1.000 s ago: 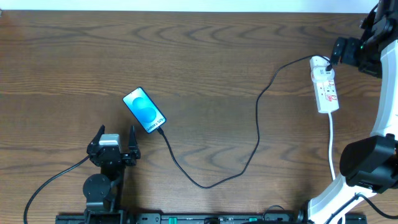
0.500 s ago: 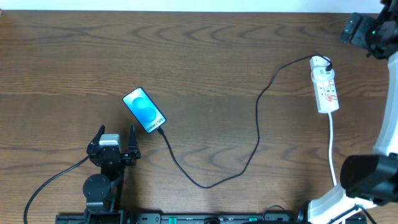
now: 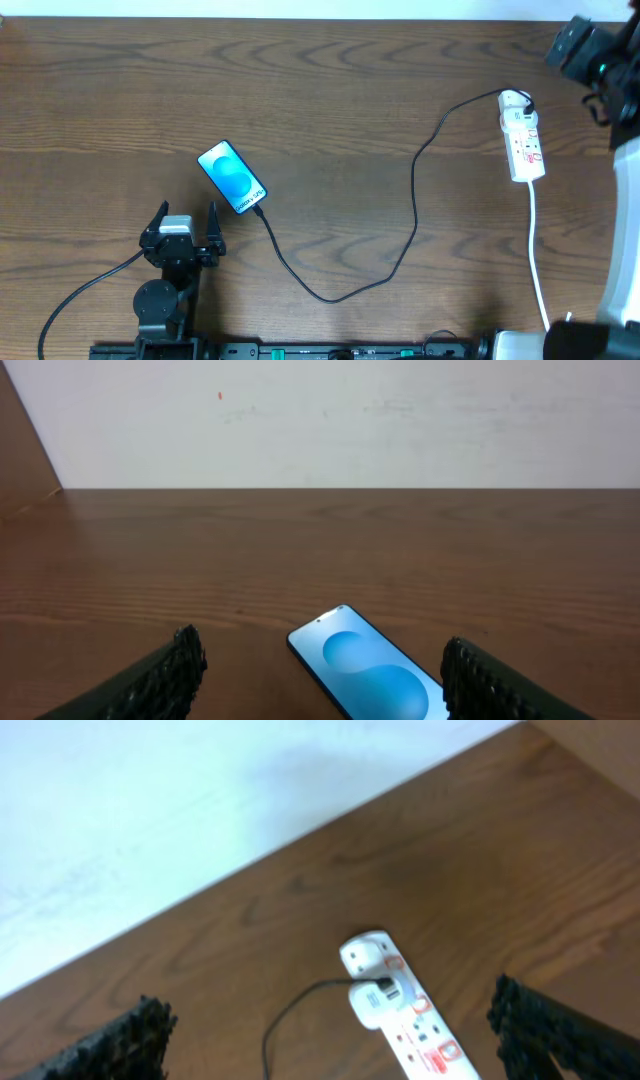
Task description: Plug charger to phone and switch on socket
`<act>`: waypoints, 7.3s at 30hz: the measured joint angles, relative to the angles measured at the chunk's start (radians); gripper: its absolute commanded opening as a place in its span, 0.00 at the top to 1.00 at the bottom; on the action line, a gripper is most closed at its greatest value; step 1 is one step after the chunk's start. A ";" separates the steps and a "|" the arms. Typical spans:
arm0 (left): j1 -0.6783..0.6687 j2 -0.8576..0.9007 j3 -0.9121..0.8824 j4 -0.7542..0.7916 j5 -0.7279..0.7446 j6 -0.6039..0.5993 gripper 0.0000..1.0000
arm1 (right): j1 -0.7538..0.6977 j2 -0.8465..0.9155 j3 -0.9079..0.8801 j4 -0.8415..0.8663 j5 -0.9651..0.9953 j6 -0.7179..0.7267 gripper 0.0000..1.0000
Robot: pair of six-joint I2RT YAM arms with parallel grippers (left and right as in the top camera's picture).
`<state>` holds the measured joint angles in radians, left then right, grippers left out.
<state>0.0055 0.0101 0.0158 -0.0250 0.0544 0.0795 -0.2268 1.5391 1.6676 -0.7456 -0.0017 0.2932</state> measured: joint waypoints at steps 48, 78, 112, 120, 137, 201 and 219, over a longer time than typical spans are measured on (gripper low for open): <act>0.000 0.000 0.002 -0.002 0.003 0.000 0.22 | 0.017 -1.283 -1.661 1.017 -0.013 0.018 0.01; 0.000 0.000 0.002 -0.003 0.003 0.000 0.22 | 0.138 -1.525 -1.661 0.682 -0.089 -0.390 0.01; 0.000 0.000 0.002 -0.003 0.003 0.000 0.22 | 0.246 -1.525 -1.661 0.676 0.029 -0.389 0.01; 0.000 0.000 0.002 -0.003 0.003 0.000 0.22 | 0.266 -1.525 -1.661 0.682 0.096 -0.360 0.01; 0.000 0.000 0.002 -0.003 0.003 0.000 0.22 | 0.275 -1.525 -1.661 0.687 0.150 -0.282 0.01; 0.000 0.000 0.002 -0.003 0.003 0.000 0.22 | 0.275 -1.525 -1.661 0.687 0.148 -0.278 0.01; 0.000 0.000 0.002 -0.003 0.003 0.000 0.22 | 0.275 -1.525 -1.661 0.687 0.148 -0.278 0.01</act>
<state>0.0055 0.0101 0.0181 -0.0280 0.0574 0.0799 0.0486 0.0143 0.0067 -0.0582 0.1467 0.0147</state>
